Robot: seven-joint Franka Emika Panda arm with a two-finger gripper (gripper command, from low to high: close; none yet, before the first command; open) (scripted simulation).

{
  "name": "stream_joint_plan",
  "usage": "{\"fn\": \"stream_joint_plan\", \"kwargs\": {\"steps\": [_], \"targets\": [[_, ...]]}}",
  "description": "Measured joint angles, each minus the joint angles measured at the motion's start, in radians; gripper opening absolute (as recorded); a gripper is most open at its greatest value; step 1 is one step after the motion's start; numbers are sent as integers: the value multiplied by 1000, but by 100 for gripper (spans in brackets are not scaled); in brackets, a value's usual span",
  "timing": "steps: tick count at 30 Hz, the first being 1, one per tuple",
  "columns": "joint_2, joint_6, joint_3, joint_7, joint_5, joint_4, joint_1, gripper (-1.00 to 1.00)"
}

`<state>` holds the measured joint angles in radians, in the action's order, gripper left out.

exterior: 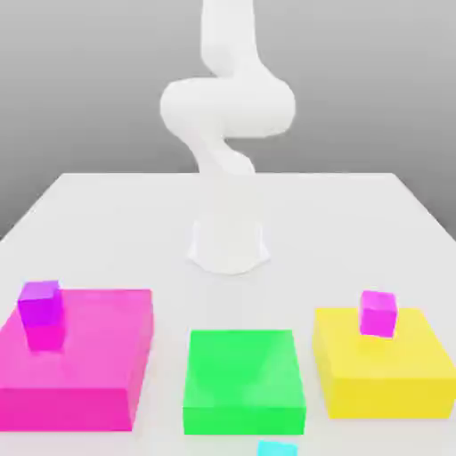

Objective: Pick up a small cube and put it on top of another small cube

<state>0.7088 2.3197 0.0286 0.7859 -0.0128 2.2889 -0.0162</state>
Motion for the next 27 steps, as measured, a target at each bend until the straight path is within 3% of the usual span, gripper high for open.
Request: {"fn": "stream_joint_plan", "kwargs": {"steps": [17, 27], "targets": [[-622, 134, 200, -65, -130, -76, -126, 0], [-986, 211, 257, -95, -217, -120, -249, 0]]}}
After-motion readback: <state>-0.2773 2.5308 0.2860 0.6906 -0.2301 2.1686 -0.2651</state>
